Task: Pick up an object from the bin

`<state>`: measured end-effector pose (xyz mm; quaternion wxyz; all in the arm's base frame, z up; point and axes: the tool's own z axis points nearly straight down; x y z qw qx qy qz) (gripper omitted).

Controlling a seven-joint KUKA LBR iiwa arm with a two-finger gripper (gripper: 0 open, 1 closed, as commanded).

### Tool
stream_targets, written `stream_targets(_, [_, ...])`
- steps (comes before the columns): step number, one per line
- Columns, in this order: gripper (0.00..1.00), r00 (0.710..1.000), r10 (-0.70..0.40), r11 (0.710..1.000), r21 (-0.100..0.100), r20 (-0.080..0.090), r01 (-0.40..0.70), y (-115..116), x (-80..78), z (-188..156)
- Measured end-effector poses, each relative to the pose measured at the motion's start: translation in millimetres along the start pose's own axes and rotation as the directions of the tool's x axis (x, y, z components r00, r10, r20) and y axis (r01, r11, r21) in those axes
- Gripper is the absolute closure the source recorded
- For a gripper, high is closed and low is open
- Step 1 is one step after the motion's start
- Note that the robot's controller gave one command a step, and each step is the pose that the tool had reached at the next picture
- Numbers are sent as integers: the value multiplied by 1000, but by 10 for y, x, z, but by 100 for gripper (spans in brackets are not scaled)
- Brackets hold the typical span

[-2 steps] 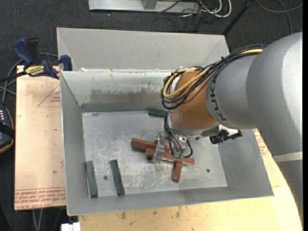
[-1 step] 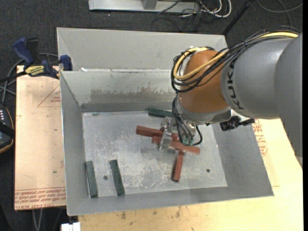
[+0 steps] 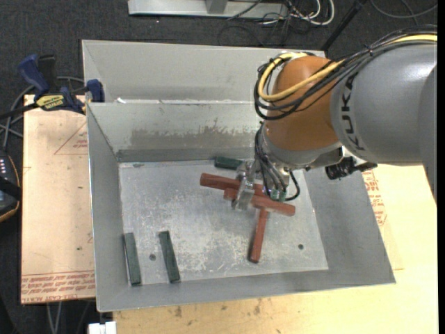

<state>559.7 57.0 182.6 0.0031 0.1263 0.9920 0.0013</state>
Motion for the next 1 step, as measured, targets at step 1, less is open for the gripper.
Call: stream_targets(1, [100,1000,-1,1000,2,-4,1,1,-4,-7])
